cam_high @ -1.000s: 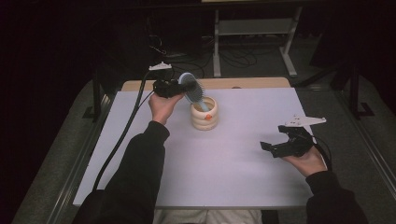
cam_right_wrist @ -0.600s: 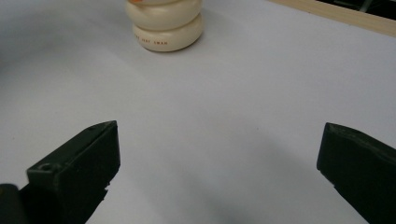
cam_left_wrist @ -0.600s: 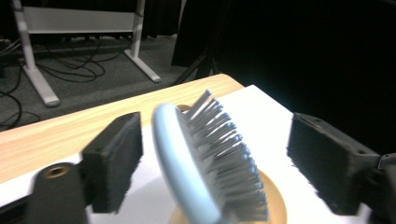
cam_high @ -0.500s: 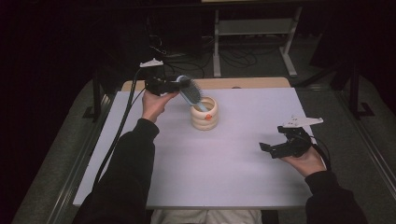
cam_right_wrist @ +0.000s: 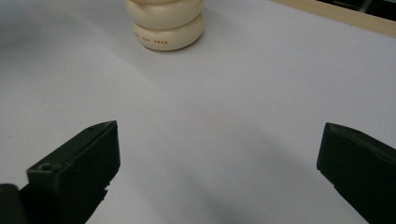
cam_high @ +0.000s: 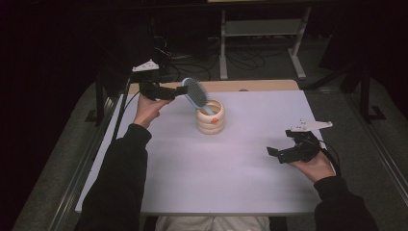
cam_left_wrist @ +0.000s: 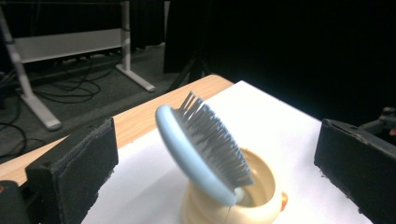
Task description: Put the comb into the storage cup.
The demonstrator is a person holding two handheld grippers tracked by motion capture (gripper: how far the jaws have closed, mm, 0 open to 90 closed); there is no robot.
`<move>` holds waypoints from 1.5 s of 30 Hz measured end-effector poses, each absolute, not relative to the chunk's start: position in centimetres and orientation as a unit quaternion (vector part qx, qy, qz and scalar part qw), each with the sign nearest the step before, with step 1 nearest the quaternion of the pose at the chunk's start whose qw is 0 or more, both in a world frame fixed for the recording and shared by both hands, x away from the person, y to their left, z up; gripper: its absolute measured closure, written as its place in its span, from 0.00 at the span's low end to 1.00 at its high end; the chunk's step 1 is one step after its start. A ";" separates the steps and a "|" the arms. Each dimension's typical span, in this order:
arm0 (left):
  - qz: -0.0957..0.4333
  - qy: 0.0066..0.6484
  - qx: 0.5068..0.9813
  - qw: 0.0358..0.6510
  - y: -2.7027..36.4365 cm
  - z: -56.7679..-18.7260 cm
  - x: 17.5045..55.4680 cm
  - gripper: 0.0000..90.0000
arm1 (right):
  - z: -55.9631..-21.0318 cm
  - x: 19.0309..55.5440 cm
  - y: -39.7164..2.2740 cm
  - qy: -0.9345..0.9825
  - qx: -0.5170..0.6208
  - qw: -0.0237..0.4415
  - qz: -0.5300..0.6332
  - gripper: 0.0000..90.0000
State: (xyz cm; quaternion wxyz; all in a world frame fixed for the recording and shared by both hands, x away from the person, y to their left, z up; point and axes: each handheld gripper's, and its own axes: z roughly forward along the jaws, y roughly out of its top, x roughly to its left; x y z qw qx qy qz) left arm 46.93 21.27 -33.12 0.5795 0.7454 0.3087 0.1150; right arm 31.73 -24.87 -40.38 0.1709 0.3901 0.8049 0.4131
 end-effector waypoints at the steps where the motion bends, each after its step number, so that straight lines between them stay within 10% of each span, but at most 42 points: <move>1: 0.118 0.309 0.746 0.578 21.4 -33.1 46.8 0.00 | -40.4 31.7 -24.9 0.805 0.390 0.171 0.413 0.00; 45: 0.139 0.308 0.731 0.593 28.0 -33.7 42.4 0.00 | -40.3 31.5 -24.9 0.804 0.392 0.173 0.412 0.00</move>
